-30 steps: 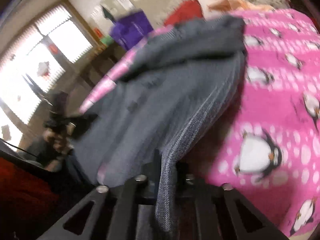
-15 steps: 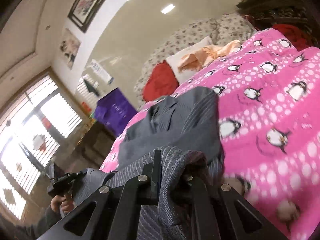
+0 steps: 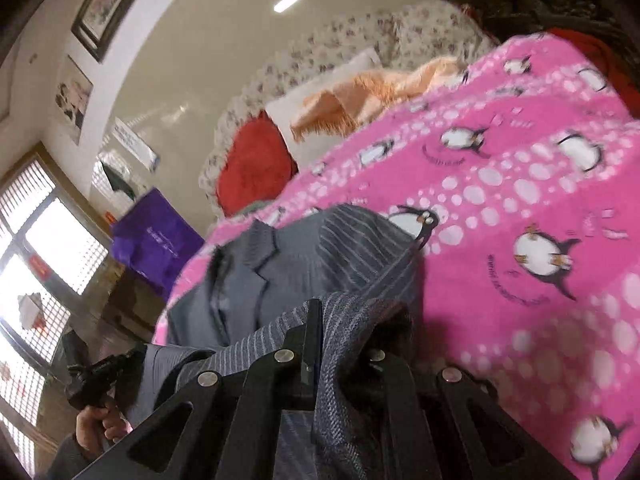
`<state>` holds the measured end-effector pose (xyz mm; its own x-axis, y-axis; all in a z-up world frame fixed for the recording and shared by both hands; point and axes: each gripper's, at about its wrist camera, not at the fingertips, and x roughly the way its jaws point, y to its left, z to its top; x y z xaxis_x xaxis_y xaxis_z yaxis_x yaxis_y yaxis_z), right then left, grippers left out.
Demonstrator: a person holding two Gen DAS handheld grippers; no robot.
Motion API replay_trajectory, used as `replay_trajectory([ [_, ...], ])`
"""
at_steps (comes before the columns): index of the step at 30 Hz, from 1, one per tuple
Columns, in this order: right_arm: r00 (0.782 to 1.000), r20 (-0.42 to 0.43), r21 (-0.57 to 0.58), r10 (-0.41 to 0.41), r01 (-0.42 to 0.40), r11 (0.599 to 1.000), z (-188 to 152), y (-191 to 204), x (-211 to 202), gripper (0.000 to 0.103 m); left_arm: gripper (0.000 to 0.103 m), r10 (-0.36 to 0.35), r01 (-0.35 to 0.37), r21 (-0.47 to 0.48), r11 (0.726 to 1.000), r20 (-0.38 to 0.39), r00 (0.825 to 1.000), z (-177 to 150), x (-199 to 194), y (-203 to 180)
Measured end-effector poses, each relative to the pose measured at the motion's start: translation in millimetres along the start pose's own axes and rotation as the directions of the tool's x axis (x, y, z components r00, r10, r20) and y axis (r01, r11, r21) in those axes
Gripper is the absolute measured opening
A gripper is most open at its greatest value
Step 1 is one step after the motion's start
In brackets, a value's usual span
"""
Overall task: Fold large clothes
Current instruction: 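Lift the hem with both grippers and fold it toward the collar, then lay the folded hem on the collar and open both grippers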
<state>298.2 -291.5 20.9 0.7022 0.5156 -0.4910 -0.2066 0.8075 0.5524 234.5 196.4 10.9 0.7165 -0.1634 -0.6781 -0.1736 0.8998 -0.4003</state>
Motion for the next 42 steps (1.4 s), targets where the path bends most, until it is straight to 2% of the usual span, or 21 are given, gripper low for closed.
replay_trajectory([
  [3,0.997,-0.040,-0.032,-0.067,0.066,0.997,-4.2,-9.5,27.3,0.004,0.008,0.043,-0.043,0.008,0.999,-0.040,0.998,-8.7,23.7,6.6],
  [6,0.995,-0.047,-0.035,-0.085,0.083,0.996,-9.0,-17.6,38.7,0.004,0.010,0.045,-0.045,-0.004,0.999,-0.058,0.997,-20.1,40.0,14.7],
  [8,0.997,-0.044,-0.004,-0.057,0.057,0.998,-9.2,-20.8,37.1,0.010,0.010,0.027,-0.027,-0.012,1.000,-0.041,0.999,-23.0,39.9,18.5],
  [11,0.994,-0.095,0.064,0.045,-0.039,0.997,-3.4,-24.8,20.9,0.015,0.012,-0.003,0.002,-0.014,1.000,-0.087,0.996,-17.7,36.2,22.3],
  [12,0.992,-0.101,0.067,0.071,-0.064,0.996,-2.0,-23.2,10.8,0.015,0.015,-0.020,0.019,-0.013,1.000,-0.114,0.993,-14.5,33.5,24.2],
  [13,0.990,-0.093,0.059,0.107,-0.101,0.993,0.1,-20.9,-5.5,0.015,0.025,-0.042,0.040,-0.013,0.999,-0.136,0.990,-11.9,28.2,26.1],
  [14,0.989,-0.084,0.047,0.120,-0.117,0.992,0.0,-16.4,-15.0,0.016,0.033,-0.061,0.060,-0.011,0.998,-0.151,0.987,-9.0,23.5,26.8],
  [15,0.989,-0.073,0.025,0.127,-0.125,0.992,-1.3,-12.2,-32.3,0.017,0.045,-0.079,0.079,-0.007,0.997,-0.162,0.984,-6.7,16.7,27.3],
  [16,0.990,-0.066,0.006,0.124,-0.124,0.992,-3.9,-9.1,-46.9,0.017,0.059,-0.066,0.068,0.006,0.998,-0.154,0.986,-4.9,4.8,29.3],
  [18,0.992,-0.054,-0.032,0.114,-0.116,0.993,-11.4,-1.9,-70.8,0.018,0.066,-0.052,0.053,0.012,0.999,-0.106,0.993,-4.8,-18.8,33.4],
  [21,0.993,-0.039,-0.108,0.112,-0.116,0.987,-37.5,10.7,-109.0,0.018,0.066,-0.047,0.047,0.003,0.999,-0.009,0.999,-19.9,-68.9,38.9],
  [23,0.993,-0.066,-0.177,0.094,-0.104,0.979,-58.8,20.5,-116.0,0.018,0.065,-0.050,0.048,0.043,0.998,0.047,0.998,-44.6,-99.5,29.4],
  [24,0.995,-0.094,-0.239,0.045,-0.067,0.969,-74.1,28.3,-115.3,0.018,0.064,-0.044,0.040,0.071,0.997,0.055,0.997,-57.2,-107.5,21.1],
  [25,0.995,-0.097,-0.293,0.001,-0.029,0.956,-85.3,34.1,-114.1,0.017,0.050,-0.036,0.031,0.093,0.995,0.057,0.998,-66.6,-110.8,13.6],
  [27,0.988,-0.101,-0.396,-0.115,0.066,0.916,-110.3,47.1,-104.6,0.012,0.033,-0.003,-0.002,0.140,0.990,0.032,0.999,-95.4,-110.9,-5.4],
  [29,0.982,-0.095,-0.441,-0.166,0.108,0.891,-124.9,53.8,-94.8,0.011,0.030,0.034,-0.037,0.199,0.979,0.015,0.999,-122.0,-102.8,-24.3],
  [31,0.980,-0.083,-0.450,-0.183,0.127,0.884,-129.9,59.5,-84.4,0.011,0.030,0.063,-0.063,0.229,0.971,0.007,0.998,-134.5,-91.1,-41.3],
  [33,0.979,-0.098,-0.439,-0.179,0.119,0.891,-131.0,60.6,-73.0,0.011,0.030,0.051,-0.047,0.224,0.973,-0.011,0.999,-132.2,-76.1,-52.5],
  [37,0.965,-0.154,-0.434,-0.211,0.126,0.892,-125.9,60.8,-40.1,0.011,0.030,0.072,-0.063,0.246,0.967,-0.028,0.997,-117.7,-48.3,-70.5],
  [42,0.975,-0.145,-0.410,-0.170,0.098,0.907,-101.9,62.7,-24.5,0.011,0.030,0.047,-0.044,0.220,0.974,-0.006,0.999,-81.1,-32.2,-73.3],
])
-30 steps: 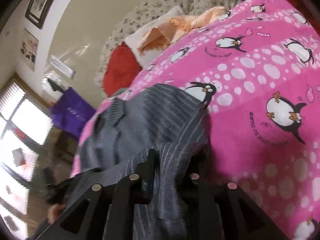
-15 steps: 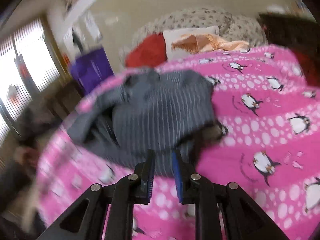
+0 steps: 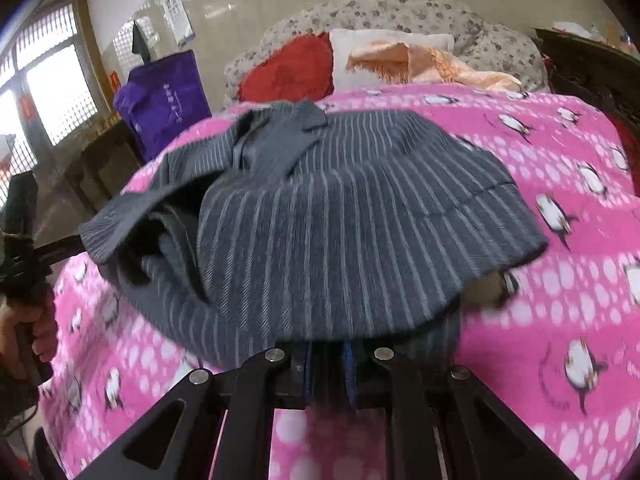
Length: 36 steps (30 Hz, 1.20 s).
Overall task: Fold large clothes
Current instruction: 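Lay the folded hem on the collar and open both grippers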
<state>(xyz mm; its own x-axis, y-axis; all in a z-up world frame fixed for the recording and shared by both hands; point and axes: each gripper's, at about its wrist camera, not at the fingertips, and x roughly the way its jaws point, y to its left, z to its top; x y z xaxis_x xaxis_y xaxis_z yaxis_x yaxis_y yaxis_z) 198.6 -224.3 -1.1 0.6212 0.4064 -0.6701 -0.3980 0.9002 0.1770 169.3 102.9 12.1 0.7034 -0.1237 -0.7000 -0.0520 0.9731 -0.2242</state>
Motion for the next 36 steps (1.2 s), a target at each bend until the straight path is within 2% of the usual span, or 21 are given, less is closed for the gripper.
replay_trajectory([
  [3,0.997,-0.063,0.026,0.054,-0.053,0.998,21.3,-5.8,26.5,0.011,0.030,-0.001,0.001,0.005,1.000,-0.021,1.000,22.7,24.6,5.1],
  [4,0.997,-0.060,0.019,0.046,-0.045,0.999,30.4,-6.8,32.5,0.011,0.030,0.003,-0.003,0.000,1.000,-0.024,1.000,30.6,31.9,7.9],
  [6,0.999,-0.017,0.010,0.041,-0.041,0.999,52.5,-8.6,36.0,0.011,0.030,0.023,-0.023,-0.009,1.000,-0.012,1.000,49.3,42.4,14.0],
  [9,0.993,0.098,0.054,0.060,-0.065,0.996,94.6,-19.1,33.3,0.011,0.030,0.059,-0.056,-0.053,0.997,0.038,0.998,86.2,47.0,28.5],
  [11,0.988,0.149,0.078,0.032,-0.044,0.996,117.3,-24.0,31.1,0.011,0.030,0.074,-0.067,-0.087,0.994,0.081,0.994,103.3,42.4,36.5],
  [15,0.984,0.179,0.088,0.006,-0.022,0.996,127.3,-29.5,27.5,0.011,0.030,0.102,-0.088,-0.112,0.990,0.134,0.986,106.4,32.5,44.6],
  [20,0.988,0.155,0.045,0.004,-0.011,0.999,113.3,-22.8,26.5,0.011,0.030,0.082,-0.072,-0.083,0.994,0.118,0.990,94.8,33.3,37.2],
  [22,0.989,0.150,0.030,0.004,-0.009,1.000,108.2,-18.3,25.4,0.011,0.030,0.040,-0.031,-0.075,0.997,0.124,0.991,88.6,29.7,29.3],
  [24,0.991,0.129,0.021,0.038,-0.041,0.999,100.4,-15.1,24.1,0.011,0.030,-0.052,0.057,-0.053,0.997,0.094,0.994,80.5,29.3,15.1],
  [25,0.993,0.105,0.018,0.054,-0.057,0.998,97.5,-12.3,25.5,0.011,0.030,-0.123,0.124,-0.019,0.992,0.060,0.991,75.5,31.8,2.7],
  [28,0.993,0.008,-0.011,0.114,-0.114,0.993,89.1,-1.4,34.4,0.011,0.030,-0.249,0.250,0.079,0.965,-0.019,0.968,63.9,35.0,-32.3],
  [30,0.986,-0.104,-0.045,0.128,-0.134,0.990,84.5,9.7,49.0,0.011,0.030,-0.317,0.327,0.151,0.933,-0.088,0.944,55.5,39.8,-59.5],
  [31,0.976,-0.160,-0.058,0.145,-0.156,0.986,82.5,16.5,59.3,0.011,0.030,-0.290,0.302,0.189,0.934,-0.089,0.953,54.5,42.9,-66.5],
  [33,0.974,-0.166,-0.081,0.152,-0.167,0.983,84.5,25.0,69.4,0.011,0.030,-0.144,0.156,0.245,0.957,-0.069,0.987,54.8,61.0,-71.4],
  [35,0.978,-0.122,-0.064,0.167,-0.175,0.982,91.2,27.6,76.3,0.011,0.030,-0.023,0.038,0.198,0.980,-0.077,0.997,65.5,87.0,-50.6],
  [36,0.978,-0.096,-0.034,0.186,-0.190,0.981,95.3,25.6,79.4,0.011,0.030,0.039,-0.025,0.164,0.986,-0.084,0.996,70.2,97.7,-37.7],
])
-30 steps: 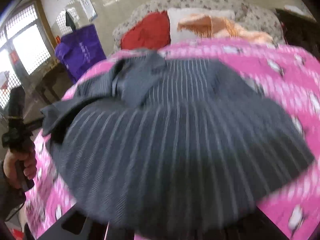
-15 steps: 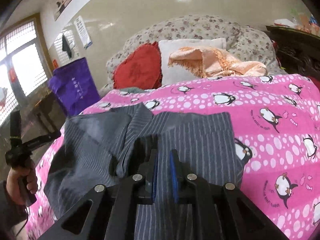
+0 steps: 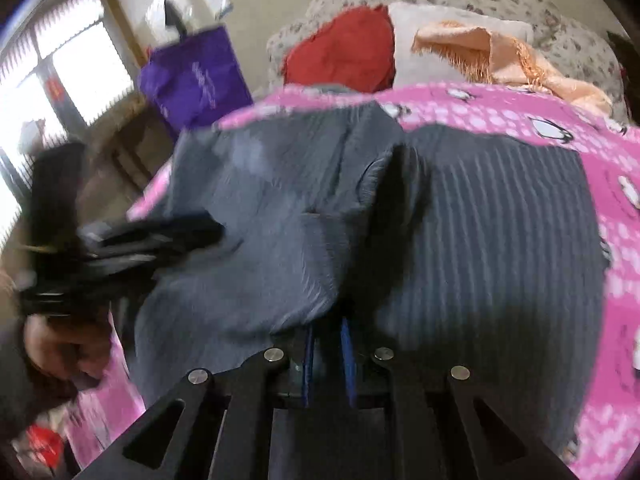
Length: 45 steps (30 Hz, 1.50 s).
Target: Fold large clothes
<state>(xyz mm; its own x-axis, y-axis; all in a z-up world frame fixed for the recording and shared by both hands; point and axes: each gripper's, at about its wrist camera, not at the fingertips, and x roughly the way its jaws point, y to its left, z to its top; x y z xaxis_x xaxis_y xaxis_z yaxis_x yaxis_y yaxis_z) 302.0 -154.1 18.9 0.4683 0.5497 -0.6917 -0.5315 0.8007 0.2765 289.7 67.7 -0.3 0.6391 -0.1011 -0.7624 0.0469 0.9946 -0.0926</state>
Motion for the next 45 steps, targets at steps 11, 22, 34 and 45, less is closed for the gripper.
replay_trajectory([
  [11,0.966,0.198,0.192,-0.168,0.130,0.973,15.1,-58.2,0.5,0.011,0.003,0.308,-0.293,-0.128,0.948,0.119,0.944,-19.2,6.7,65.4],
  [22,0.972,0.177,0.146,-0.153,0.128,0.981,-16.5,-60.1,-27.5,0.012,0.006,0.138,-0.118,-0.179,0.977,0.103,0.985,0.7,-22.0,97.5],
  [34,0.963,0.168,0.275,-0.213,0.162,0.948,-133.2,-71.9,-133.6,0.059,0.066,0.062,-0.044,-0.263,0.964,0.060,0.996,-136.8,-99.4,115.8],
  [45,0.990,0.095,0.304,-0.106,0.072,0.950,-154.6,-50.3,-87.5,0.067,0.066,0.044,-0.022,-0.269,0.963,0.075,0.996,-180.1,-93.1,91.7],
])
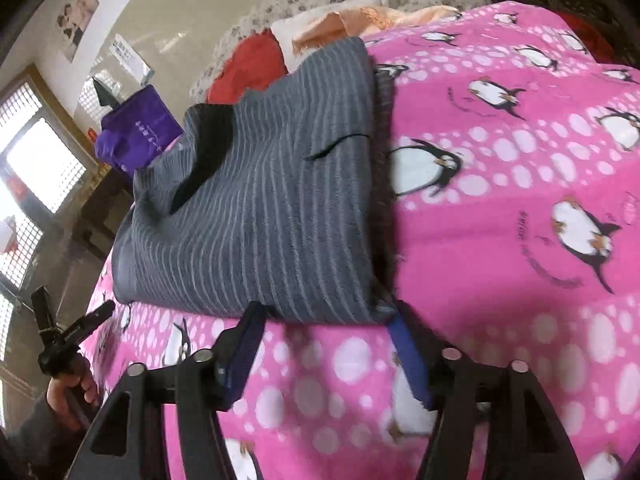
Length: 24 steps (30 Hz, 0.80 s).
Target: Fold large clothes
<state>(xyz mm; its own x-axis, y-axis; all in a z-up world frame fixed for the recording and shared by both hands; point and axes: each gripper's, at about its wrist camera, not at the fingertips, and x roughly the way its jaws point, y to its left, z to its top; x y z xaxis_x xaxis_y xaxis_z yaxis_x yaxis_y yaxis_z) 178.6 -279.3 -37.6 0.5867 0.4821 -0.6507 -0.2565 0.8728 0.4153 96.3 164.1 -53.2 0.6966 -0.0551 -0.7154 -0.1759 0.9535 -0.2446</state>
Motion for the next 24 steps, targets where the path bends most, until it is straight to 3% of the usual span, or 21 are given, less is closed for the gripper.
replay_trajectory([
  [4,0.996,0.045,0.065,0.076,-0.078,0.995,5.2,-11.8,4.7,0.067,0.069,-0.090,0.089,-0.032,0.996,-0.022,0.996,1.2,5.6,1.8],
  [8,0.988,0.073,0.087,0.137,-0.143,0.986,7.7,-20.4,7.1,0.062,0.073,-0.128,0.126,-0.041,0.991,-0.035,0.991,14.3,13.9,-2.6],
  [11,0.988,0.069,0.068,0.139,-0.144,0.987,16.2,-21.1,14.3,0.058,0.073,-0.157,0.155,-0.042,0.987,-0.041,0.987,28.7,26.6,-10.0],
  [14,0.990,0.053,0.035,0.132,-0.134,0.990,23.2,-13.8,22.4,0.055,0.073,-0.249,0.243,-0.078,0.967,-0.072,0.966,38.3,39.7,-16.2],
  [17,0.991,0.044,0.028,0.128,-0.129,0.991,23.9,-12.4,25.0,0.051,0.073,-0.287,0.279,-0.104,0.955,-0.079,0.955,47.8,51.8,-14.7],
  [18,0.991,0.044,0.025,0.123,-0.125,0.992,23.8,-11.5,24.6,0.048,0.068,-0.294,0.284,-0.118,0.952,-0.079,0.953,48.3,52.0,-13.2],
  [21,0.993,0.041,0.018,0.107,-0.107,0.994,21.0,-10.2,21.1,0.022,0.038,-0.289,0.279,-0.125,0.952,-0.079,0.954,44.2,46.4,-11.6],
  [22,0.991,0.036,0.019,0.125,-0.126,0.992,20.1,-10.2,20.0,0.018,0.029,-0.285,0.276,-0.110,0.955,-0.077,0.956,42.3,41.4,-13.9],
  [24,0.990,0.040,0.025,0.135,-0.136,0.990,18.6,-11.1,14.3,0.014,0.022,-0.275,0.268,-0.093,0.959,-0.071,0.959,40.5,30.8,-17.0],
])
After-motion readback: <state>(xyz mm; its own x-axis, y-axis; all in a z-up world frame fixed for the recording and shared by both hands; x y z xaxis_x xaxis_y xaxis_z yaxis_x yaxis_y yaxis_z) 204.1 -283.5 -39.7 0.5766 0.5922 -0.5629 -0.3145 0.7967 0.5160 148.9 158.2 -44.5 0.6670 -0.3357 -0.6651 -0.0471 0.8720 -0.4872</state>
